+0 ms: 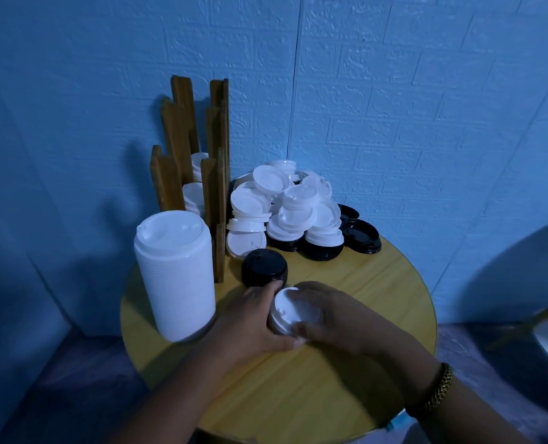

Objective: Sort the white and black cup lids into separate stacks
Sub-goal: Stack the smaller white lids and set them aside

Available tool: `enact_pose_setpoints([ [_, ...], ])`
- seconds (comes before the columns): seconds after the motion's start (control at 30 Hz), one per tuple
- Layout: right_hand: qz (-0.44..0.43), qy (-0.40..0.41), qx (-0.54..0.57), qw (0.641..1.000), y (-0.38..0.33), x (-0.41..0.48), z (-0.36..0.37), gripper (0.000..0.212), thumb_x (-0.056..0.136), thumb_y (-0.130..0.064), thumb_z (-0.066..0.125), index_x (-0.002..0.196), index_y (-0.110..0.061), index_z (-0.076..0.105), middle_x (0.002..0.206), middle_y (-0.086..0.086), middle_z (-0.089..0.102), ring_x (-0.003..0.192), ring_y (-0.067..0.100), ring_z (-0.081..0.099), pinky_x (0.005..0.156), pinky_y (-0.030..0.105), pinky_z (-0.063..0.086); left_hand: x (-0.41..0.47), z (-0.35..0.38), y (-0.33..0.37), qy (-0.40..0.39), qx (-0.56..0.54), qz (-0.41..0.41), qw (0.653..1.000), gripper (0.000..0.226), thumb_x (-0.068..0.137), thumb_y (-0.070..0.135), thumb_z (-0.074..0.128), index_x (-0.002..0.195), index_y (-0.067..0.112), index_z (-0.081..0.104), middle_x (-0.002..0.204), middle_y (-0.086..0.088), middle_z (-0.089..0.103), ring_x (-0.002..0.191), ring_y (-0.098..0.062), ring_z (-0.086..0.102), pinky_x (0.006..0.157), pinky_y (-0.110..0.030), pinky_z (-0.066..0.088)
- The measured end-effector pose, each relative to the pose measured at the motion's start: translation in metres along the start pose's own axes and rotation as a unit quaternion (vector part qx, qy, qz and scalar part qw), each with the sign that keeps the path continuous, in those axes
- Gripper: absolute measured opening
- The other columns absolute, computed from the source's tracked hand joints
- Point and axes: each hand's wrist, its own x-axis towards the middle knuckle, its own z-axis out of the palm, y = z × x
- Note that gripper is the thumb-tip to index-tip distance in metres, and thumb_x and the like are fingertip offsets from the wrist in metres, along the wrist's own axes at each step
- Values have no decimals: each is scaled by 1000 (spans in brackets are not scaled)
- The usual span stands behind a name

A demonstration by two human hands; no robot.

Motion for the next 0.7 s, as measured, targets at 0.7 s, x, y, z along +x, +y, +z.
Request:
enact_pose_setpoints([
  [0.7,75,134,-162,975,-23,-1,31,76,80,-85,36,134,-34,52,125,-7,56,109,15,53,93,33,39,3,4,-2,-5,0,-5,1000,105,73,55,84,156,39,22,151,8,41,132,-12,44,103,-35,48],
])
